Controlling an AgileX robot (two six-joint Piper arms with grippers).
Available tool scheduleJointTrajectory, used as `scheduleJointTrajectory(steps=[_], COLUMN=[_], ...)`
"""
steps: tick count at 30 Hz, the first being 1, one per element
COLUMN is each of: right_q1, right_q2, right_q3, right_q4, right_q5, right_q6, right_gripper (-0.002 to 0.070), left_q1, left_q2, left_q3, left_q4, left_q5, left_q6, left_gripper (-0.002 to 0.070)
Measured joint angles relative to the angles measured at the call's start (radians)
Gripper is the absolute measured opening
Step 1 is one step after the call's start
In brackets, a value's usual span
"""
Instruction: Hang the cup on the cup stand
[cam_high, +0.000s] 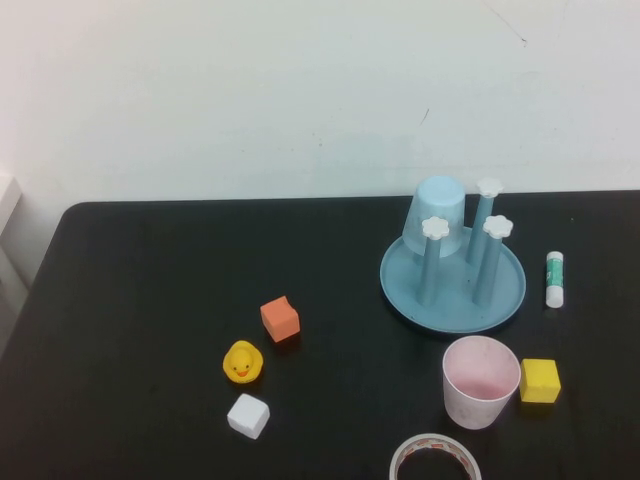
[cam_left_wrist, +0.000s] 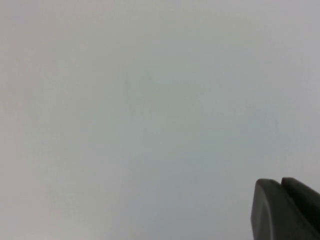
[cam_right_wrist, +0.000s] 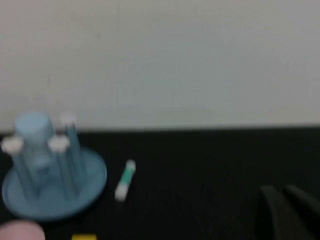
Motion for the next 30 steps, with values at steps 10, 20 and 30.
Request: scheduleJointTrajectory(steps=[10,20,30], right_q1=[0.000,0.047,0.217], right_q2=[0.430,0.889,1.333], right_q3=[-0.008,-0.085,-0.300], right_q4=[0.430,1.039,1.132], right_q5=[0.059,-0.021,-0.143], right_q6=[-0.544,-1.249,-1.460], right_gripper=[-0.0001,0.0192,0.0466], left_q1=[0.000,0.000,0.000], left_q2=[0.080,0.080,0.080], left_q3=[0.018,0.242,0.253], left_q4=[0.000,-0.086,-0.086], left_q5=[0.317,0.114,0.061], left_q6=[0.000,0.000,0.000], left_gripper=[-0.0003,-0.0003,-0.0003])
